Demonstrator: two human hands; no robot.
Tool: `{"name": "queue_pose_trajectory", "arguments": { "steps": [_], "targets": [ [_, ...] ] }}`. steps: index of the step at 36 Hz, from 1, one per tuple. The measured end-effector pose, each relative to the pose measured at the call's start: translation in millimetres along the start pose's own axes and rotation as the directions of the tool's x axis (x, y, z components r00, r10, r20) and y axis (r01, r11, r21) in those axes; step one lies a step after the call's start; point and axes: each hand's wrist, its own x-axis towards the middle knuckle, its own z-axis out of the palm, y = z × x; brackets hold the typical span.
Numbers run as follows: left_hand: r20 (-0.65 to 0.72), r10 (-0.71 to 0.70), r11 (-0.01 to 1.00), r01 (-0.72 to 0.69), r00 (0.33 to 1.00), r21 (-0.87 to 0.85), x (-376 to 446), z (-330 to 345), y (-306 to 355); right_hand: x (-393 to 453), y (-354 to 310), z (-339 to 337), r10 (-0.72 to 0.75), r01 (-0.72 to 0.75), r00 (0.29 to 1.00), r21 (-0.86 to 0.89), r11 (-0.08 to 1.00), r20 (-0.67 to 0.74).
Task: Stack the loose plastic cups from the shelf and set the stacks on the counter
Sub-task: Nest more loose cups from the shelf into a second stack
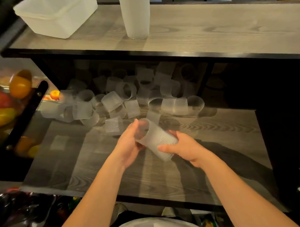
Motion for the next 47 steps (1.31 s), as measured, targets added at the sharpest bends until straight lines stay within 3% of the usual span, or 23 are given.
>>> {"name": "queue_pose_trajectory", "arguments": {
  "steps": [4, 6, 8, 10, 13, 14, 17, 20, 22, 25, 29, 33, 35, 37, 42, 47],
  "targets": [
    [-0.089, 0.024, 0.957, 0.003, 0.996, 0.291, -1, -5, 3, 2, -4, 1, -0.086, 0.088, 0.992, -0.014, 0.996, 0.088],
    [-0.066, 0.052, 0.832, -0.006, 0.996, 0.555, 1, -8, 2, 4, -7, 5, -0.110, 0.117, 0.987, -0.054, 0.992, 0.118],
    [-0.074, 0.122, 0.715, -0.037, 0.990, 0.698, 0, -6, 1, 6, -10, 10, -0.115, 0.131, 0.984, -0.124, 0.984, 0.133],
    [-0.165, 0.340, 0.605, -0.081, 0.926, 0.792, 0, -10, 2, 10, -11, 14, -0.100, 0.114, 0.989, -0.133, 0.984, 0.112],
    [-0.257, 0.587, 0.444, -0.040, 0.768, 0.895, 9, -35, 4, 16, -11, 20, -0.063, 0.070, 0.996, -0.124, 0.990, 0.059],
    [-0.207, 0.606, 0.331, -0.007, 0.768, 0.944, 16, -48, 5, 16, -12, 23, -0.051, 0.057, 0.998, -0.122, 0.991, 0.048],
    [-0.026, 0.473, 0.008, 0.025, 0.881, 1.000, 42, -81, 5, 18, -14, 31, -0.030, 0.033, 0.999, -0.089, 0.995, 0.030],
    [-0.013, 0.433, -0.179, 0.099, 0.901, 0.979, 57, -98, 4, 24, -16, 38, -0.005, 0.005, 1.000, -0.074, 0.997, 0.003],
    [-0.035, 0.419, -0.216, 0.137, 0.907, 0.967, 59, -100, 10, 28, -17, 43, 0.020, -0.021, 0.999, -0.053, 0.998, -0.026],
    [-0.034, 0.312, -0.106, 0.071, 0.950, 0.992, 59, -110, 23, 33, -19, 50, 0.024, -0.026, 0.998, -0.034, 0.999, -0.056],
    [0.123, 0.128, 0.417, -0.166, 0.984, 0.894, 33, -131, 46, 41, -29, 59, -0.002, -0.002, 0.995, -0.048, 0.999, -0.098],
    [0.330, 0.012, 0.705, -0.242, 0.944, 0.667, 13, -145, 62, 41, -50, 66, -0.038, 0.041, 0.999, -0.257, 0.965, 0.017],
    [0.357, 0.029, 0.818, -0.227, 0.934, 0.529, 11, -149, 64, 40, -61, 72, -0.022, 0.063, 0.994, -0.405, 0.912, 0.105],
    [0.352, 0.045, 0.879, -0.205, 0.935, 0.430, 11, -147, 60, 42, -68, 78, -0.020, 0.084, 0.990, -0.471, 0.878, 0.139],
    [0.236, 0.136, 0.896, -0.221, 0.962, 0.385, 9, -125, 37, 45, -71, 88, -0.052, 0.054, 0.999, -0.450, 0.892, 0.016],
    [0.282, 0.090, 0.880, -0.209, 0.955, 0.427, 14, -111, 37, 39, -66, 89, -0.042, 0.037, 0.999, -0.473, 0.881, -0.001]
  ]
}}
